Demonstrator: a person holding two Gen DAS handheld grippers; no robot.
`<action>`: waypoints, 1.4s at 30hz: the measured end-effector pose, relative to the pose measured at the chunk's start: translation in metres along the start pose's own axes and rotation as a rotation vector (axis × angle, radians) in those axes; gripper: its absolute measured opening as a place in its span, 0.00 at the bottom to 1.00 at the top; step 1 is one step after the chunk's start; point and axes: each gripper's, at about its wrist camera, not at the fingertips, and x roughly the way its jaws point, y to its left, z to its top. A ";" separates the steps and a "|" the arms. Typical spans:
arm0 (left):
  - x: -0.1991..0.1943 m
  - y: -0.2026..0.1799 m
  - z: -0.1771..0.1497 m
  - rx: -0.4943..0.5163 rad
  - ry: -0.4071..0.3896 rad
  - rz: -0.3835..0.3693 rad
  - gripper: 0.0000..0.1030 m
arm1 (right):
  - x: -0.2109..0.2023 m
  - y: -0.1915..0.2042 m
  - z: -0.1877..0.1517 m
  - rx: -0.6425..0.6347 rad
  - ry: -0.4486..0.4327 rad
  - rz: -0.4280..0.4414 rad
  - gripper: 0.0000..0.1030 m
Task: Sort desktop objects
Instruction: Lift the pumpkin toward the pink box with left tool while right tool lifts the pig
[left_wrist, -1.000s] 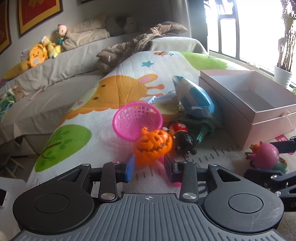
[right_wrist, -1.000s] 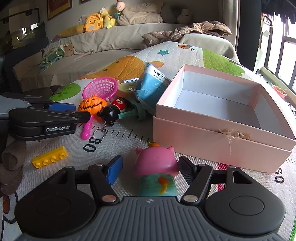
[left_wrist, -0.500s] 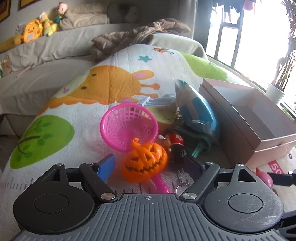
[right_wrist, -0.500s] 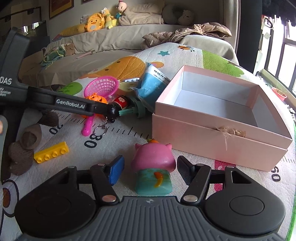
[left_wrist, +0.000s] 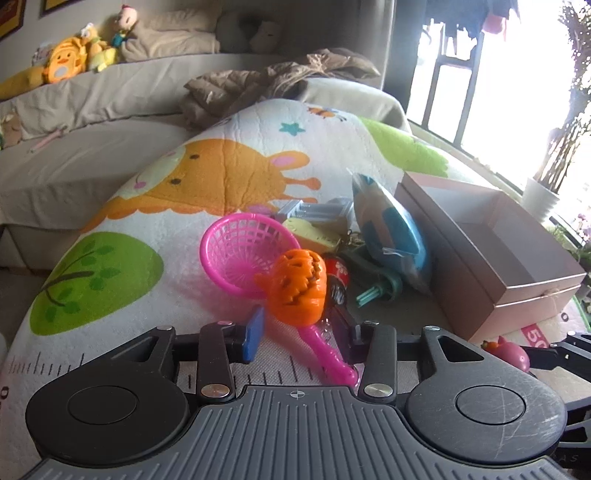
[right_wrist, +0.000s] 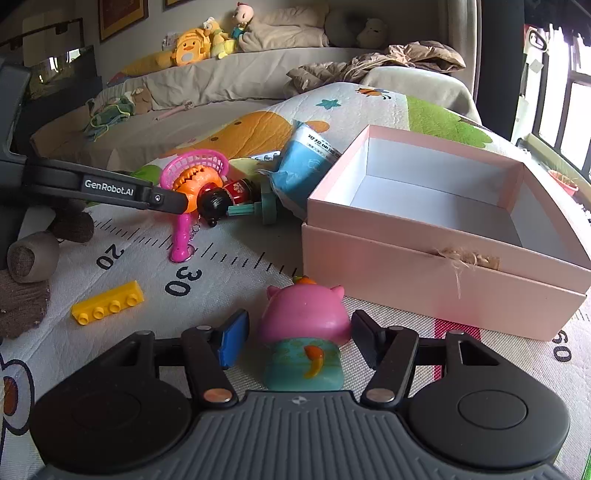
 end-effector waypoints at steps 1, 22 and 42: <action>-0.004 0.001 -0.002 0.001 -0.010 -0.025 0.62 | -0.001 0.000 0.000 0.001 0.001 0.001 0.60; 0.020 -0.020 0.018 0.068 -0.043 0.105 1.00 | 0.000 0.006 -0.002 -0.012 -0.008 -0.008 0.60; 0.024 -0.028 0.016 0.084 0.009 0.117 0.40 | 0.001 0.006 -0.001 -0.020 -0.005 -0.013 0.59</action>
